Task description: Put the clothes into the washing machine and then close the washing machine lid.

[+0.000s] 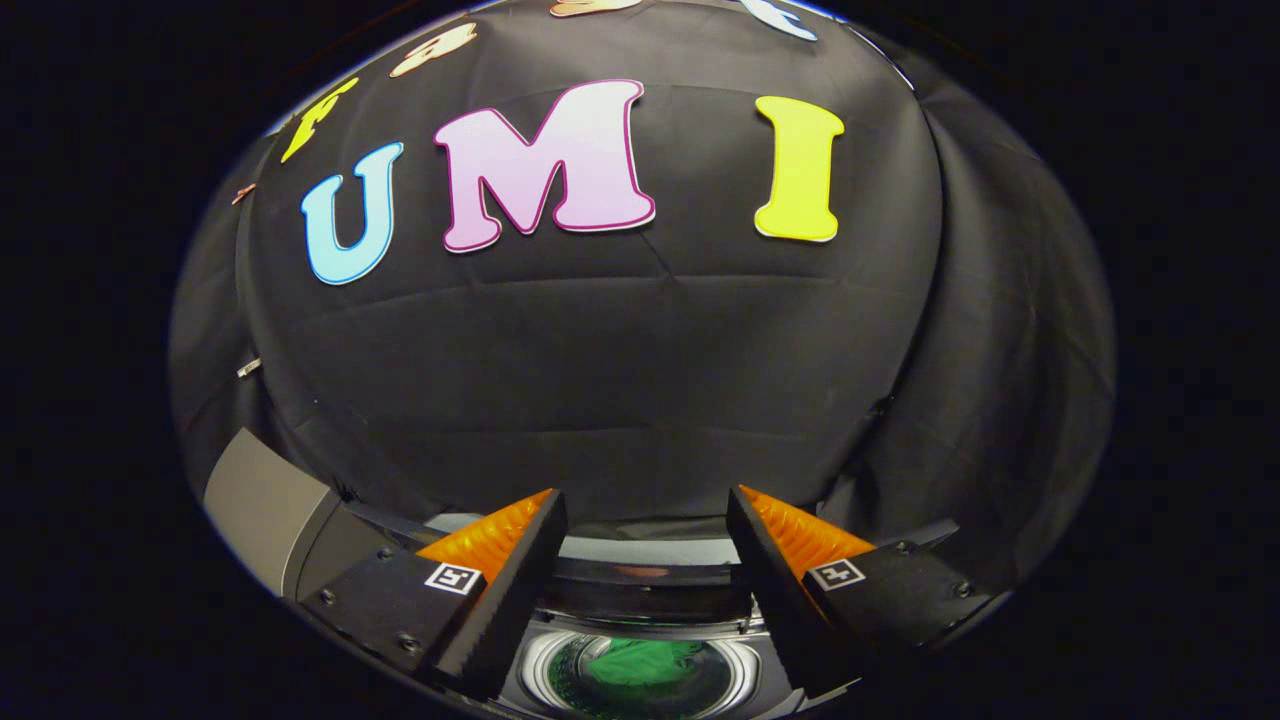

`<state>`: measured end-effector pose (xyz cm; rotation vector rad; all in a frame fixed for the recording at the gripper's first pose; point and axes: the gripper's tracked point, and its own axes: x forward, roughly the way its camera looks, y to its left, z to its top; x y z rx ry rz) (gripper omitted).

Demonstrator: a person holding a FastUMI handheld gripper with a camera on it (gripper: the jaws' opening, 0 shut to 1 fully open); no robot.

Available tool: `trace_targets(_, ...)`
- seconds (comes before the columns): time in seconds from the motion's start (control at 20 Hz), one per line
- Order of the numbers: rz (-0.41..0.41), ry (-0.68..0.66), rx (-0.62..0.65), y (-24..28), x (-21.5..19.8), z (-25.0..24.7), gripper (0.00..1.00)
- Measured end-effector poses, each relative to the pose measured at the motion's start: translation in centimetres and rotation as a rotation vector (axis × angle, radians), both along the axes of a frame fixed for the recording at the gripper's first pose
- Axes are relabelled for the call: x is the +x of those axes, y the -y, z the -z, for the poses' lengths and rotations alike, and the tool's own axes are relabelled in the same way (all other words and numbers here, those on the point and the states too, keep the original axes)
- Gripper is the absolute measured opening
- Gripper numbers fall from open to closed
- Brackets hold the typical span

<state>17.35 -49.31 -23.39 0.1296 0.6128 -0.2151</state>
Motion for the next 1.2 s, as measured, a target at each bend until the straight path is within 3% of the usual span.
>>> trace_targets(1.2,0.011,-0.010,-0.016,-0.19,-0.07,-0.32,1.00)
